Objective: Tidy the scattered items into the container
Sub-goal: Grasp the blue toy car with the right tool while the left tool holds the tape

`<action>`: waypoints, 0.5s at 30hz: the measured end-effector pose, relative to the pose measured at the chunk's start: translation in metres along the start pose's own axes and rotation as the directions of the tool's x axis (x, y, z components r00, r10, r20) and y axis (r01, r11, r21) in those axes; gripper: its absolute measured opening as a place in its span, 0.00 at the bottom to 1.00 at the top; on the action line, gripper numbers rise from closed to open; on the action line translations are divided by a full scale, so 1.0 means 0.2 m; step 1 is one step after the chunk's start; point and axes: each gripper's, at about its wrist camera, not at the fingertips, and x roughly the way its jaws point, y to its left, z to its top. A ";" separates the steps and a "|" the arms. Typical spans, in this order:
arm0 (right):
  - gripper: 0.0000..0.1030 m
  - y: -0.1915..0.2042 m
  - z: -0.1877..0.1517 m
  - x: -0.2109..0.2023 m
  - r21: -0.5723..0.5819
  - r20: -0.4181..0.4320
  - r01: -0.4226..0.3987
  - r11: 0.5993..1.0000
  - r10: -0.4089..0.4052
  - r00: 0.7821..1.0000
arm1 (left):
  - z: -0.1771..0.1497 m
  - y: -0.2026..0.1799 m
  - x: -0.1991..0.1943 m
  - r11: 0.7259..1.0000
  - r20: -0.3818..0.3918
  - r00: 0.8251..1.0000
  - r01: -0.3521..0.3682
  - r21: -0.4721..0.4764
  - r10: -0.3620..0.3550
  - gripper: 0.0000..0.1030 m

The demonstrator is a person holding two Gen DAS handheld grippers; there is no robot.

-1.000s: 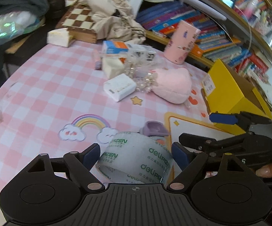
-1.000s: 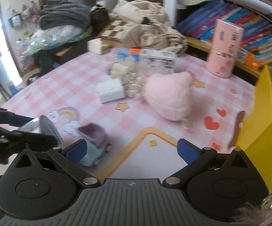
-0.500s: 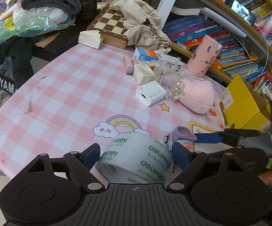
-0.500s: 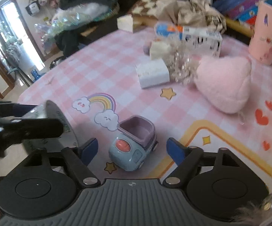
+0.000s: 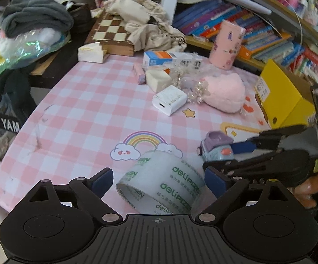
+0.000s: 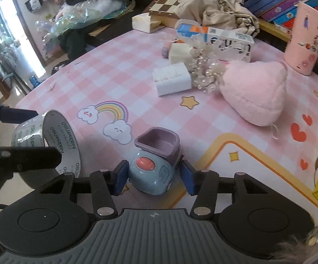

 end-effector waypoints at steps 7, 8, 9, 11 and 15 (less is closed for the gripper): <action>0.47 -0.01 -0.02 -0.06 0.028 0.025 0.031 0.999 -0.031 0.999 | -0.02 -0.06 0.02 0.992 -0.004 1.000 0.007 0.122 -0.007 0.91; 0.47 -0.01 -0.02 -0.06 0.031 0.024 0.037 0.999 -0.038 0.999 | -0.02 -0.07 0.02 0.989 -0.008 1.000 0.008 0.149 -0.007 0.91; 0.47 -0.01 -0.02 -0.07 0.034 0.024 0.043 0.998 -0.044 0.999 | -0.03 -0.08 0.03 0.985 -0.014 1.000 0.007 0.174 -0.005 0.92; 0.47 -0.01 -0.03 -0.06 0.034 0.011 0.069 0.997 -0.070 0.998 | -0.04 -0.10 0.05 0.976 -0.022 1.000 0.005 0.217 0.000 0.92; 0.47 -0.01 -0.05 -0.06 0.036 -0.017 0.112 0.993 -0.112 0.994 | -0.06 -0.11 0.06 0.962 -0.020 1.000 -0.003 0.273 0.009 0.92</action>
